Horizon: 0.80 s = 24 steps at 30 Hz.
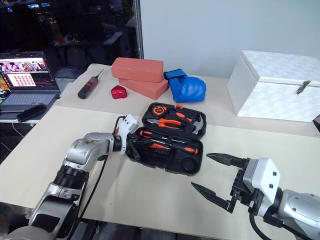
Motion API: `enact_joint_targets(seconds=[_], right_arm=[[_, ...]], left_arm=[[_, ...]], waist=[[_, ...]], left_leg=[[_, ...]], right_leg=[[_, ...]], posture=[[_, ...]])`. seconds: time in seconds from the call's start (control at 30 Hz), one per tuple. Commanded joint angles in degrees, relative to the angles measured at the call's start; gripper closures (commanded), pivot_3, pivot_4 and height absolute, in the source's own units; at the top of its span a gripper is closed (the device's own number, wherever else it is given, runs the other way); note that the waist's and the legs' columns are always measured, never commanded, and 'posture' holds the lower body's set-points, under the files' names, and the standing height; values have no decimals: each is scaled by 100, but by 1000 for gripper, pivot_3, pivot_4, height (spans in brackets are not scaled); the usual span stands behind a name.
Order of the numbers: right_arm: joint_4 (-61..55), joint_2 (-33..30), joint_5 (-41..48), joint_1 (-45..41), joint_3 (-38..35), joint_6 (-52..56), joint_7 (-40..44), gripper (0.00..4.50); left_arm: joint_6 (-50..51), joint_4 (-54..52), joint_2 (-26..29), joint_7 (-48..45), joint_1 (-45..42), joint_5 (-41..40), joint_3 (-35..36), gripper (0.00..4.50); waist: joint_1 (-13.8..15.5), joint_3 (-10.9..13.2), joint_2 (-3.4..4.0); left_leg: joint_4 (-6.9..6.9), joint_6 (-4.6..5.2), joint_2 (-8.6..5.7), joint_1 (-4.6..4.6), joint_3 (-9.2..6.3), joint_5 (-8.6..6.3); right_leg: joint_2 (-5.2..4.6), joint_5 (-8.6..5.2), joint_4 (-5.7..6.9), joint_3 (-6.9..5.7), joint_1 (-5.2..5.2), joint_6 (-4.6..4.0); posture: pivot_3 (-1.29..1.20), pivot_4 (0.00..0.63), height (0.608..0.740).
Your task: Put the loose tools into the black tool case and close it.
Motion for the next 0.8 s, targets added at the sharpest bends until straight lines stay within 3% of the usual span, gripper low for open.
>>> enact_joint_targets(seconds=[0.03,0.5,0.63,0.8], right_arm=[[-97,-6,53,-23,-109,-111,-6,0],[15,-68,44,-259,86,-81,22,0],[47,-89,94,-378,132,-72,46,0],[225,-72,55,-532,305,-159,177,0]], left_arm=[[24,3,77,139,-112,215,-207,4491],[-344,-38,74,357,123,562,-637,4491],[-770,-736,-207,679,279,-178,678,4491],[3,-1972,280,1366,919,-460,1846,2973]], waist=[[0,0,0],[-14,-12,16],[-14,-15,18],[-85,-10,9]], left_leg=[[0,0,0,1,0,0],[0,-3,0,4,0,-2],[0,-4,-1,6,1,-3],[-5,0,6,-1,-4,0]], right_leg=[[0,0,0,0,1,0],[-1,0,-1,1,3,0],[-3,0,-2,1,4,0],[6,1,1,1,-7,-3]], posture=[[0,150,740],[0,150,740],[0,150,740],[0,150,740]])
